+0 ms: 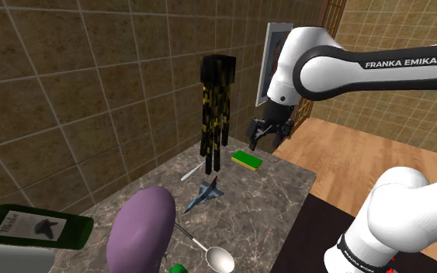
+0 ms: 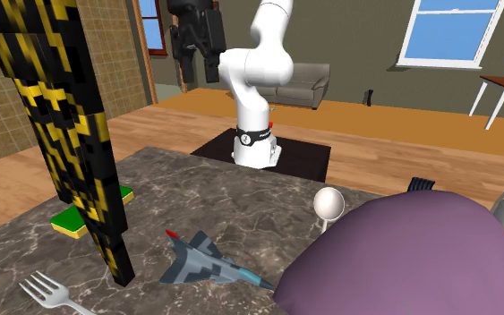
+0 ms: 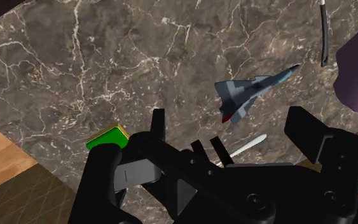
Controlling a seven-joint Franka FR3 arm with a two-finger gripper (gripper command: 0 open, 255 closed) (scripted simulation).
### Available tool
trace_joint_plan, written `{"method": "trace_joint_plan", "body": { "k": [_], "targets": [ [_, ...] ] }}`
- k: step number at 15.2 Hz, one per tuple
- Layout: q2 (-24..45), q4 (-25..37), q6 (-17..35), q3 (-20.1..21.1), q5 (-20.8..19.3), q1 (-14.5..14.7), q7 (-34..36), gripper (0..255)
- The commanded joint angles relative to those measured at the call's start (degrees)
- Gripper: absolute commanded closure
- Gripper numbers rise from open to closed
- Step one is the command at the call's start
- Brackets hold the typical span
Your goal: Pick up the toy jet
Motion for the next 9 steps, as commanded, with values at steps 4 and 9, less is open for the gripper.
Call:
{"method": "trace_joint_plan", "body": {
  "k": [4,9],
  "targets": [
    [4.4,-3.9,10.6,8.3,4.4,-1.0,14.5,0],
    [13.4,-3.7,21.5,17.1,6.5,-3.5,29.3,0]
  ]
}}
